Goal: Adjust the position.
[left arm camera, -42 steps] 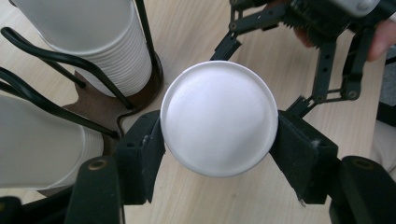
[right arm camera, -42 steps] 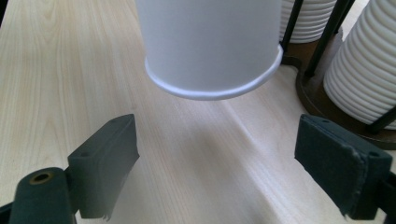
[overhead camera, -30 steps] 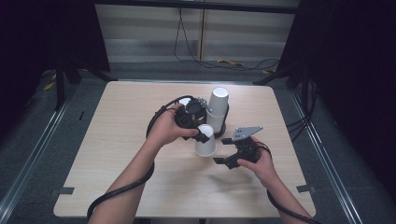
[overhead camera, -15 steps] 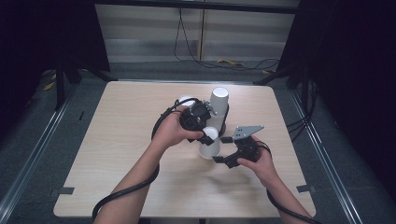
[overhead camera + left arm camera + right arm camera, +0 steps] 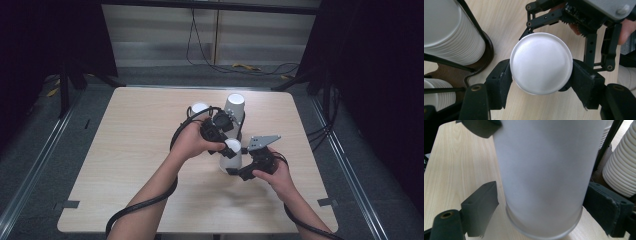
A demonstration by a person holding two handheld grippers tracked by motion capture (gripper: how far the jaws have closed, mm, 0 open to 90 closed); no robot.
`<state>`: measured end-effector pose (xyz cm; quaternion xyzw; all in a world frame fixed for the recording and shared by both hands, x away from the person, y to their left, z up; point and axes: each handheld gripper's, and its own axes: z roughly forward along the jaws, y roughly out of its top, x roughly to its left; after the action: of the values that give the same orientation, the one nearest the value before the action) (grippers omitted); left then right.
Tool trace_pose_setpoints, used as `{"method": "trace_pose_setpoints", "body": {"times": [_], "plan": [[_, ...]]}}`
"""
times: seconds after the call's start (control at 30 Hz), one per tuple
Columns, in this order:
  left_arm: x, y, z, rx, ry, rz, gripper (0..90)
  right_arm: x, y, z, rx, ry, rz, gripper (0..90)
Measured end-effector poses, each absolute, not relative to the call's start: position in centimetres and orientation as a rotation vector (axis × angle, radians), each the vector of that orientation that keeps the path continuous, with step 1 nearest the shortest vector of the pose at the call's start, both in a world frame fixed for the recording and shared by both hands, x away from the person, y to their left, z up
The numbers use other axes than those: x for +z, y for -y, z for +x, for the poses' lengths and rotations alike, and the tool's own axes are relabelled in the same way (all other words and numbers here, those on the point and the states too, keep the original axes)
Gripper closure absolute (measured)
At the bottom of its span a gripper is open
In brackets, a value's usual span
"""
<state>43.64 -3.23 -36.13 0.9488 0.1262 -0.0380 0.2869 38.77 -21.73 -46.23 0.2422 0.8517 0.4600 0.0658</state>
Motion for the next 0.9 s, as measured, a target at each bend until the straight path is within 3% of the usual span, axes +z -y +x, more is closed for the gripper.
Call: {"method": "trace_pose_setpoints", "body": {"times": [0.63, 0.9], "plan": [[-36.0, 3.66, 43.56, -0.136, -0.321, 2.518, 36.2, -47.03, 21.74, 38.84, 1.435, -2.563, 0.75, 14.4], [-36.03, 3.88, 43.59, -0.14, -0.316, 2.514, 36.1, -46.99, 21.69, 38.81, 1.47, -2.536, 0.747, 19.6]]}}
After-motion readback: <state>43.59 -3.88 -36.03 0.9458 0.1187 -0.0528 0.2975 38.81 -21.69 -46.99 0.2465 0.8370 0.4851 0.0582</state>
